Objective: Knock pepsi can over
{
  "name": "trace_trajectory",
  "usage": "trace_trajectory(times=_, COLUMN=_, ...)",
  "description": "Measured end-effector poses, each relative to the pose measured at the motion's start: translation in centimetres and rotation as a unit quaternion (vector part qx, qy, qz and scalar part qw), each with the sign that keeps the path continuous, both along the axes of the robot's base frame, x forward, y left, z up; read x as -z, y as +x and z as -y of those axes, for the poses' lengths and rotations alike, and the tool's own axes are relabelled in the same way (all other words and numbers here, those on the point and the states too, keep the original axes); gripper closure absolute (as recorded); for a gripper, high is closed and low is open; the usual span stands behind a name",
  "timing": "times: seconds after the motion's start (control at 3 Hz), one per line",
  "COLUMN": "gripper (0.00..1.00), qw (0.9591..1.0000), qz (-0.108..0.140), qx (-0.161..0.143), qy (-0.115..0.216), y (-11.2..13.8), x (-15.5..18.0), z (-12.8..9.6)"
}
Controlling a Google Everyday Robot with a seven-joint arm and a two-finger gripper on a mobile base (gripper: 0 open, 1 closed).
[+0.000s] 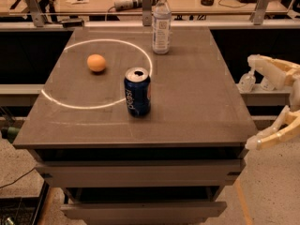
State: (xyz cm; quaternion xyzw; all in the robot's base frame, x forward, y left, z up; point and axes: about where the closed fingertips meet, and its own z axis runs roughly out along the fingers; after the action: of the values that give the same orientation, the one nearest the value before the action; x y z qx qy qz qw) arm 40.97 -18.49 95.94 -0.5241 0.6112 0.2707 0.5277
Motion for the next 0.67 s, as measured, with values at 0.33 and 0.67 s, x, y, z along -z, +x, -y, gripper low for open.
trace_trajectory(times=0.33, gripper=0.00, qw=1.0000, qz=0.000, qx=0.000, qy=0.000, y=0.0, x=0.0, z=0.0)
trace_trajectory(times=0.67, gripper=0.00, qw=0.9998, qz=0.003, qx=-0.014, qy=0.016, y=0.8, x=0.7, z=-1.3)
